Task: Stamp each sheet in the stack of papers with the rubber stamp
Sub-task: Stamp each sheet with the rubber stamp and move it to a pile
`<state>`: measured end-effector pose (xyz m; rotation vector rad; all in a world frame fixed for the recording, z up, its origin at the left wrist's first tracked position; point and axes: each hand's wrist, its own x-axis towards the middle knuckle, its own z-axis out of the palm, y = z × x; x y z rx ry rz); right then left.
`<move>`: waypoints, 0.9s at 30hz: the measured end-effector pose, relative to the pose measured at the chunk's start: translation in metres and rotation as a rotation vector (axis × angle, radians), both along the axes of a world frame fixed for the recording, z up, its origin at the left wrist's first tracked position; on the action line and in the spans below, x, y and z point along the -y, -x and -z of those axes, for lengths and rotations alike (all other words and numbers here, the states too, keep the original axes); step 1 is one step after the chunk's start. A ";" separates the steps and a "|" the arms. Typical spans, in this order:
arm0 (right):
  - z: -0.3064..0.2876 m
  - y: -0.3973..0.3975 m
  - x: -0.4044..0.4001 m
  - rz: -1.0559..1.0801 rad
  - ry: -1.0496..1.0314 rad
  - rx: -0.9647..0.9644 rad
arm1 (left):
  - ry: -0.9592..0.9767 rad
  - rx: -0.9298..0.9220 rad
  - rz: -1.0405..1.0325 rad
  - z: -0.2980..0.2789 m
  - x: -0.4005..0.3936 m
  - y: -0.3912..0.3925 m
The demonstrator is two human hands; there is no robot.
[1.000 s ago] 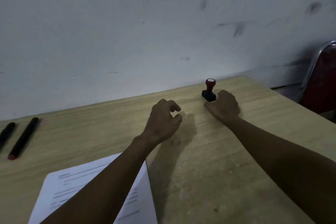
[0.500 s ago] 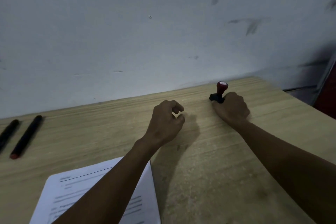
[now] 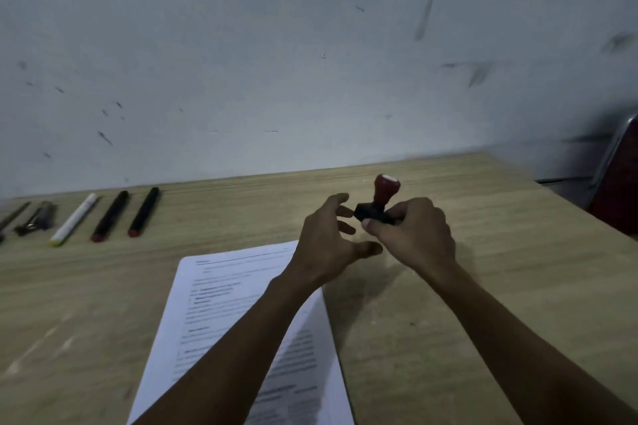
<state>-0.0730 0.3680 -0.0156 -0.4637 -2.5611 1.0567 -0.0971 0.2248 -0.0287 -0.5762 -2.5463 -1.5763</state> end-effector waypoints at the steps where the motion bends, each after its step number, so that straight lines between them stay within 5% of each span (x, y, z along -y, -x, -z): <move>1: 0.000 -0.010 0.006 -0.010 0.005 0.002 | -0.029 -0.016 -0.011 0.000 0.003 -0.009; 16: -0.020 -0.087 0.039 -0.208 0.257 -0.100 | -0.279 -0.040 -0.023 0.015 0.039 -0.089; 27: -0.009 -0.095 0.040 -0.188 -0.101 -0.139 | -0.009 0.014 0.075 0.017 0.033 -0.099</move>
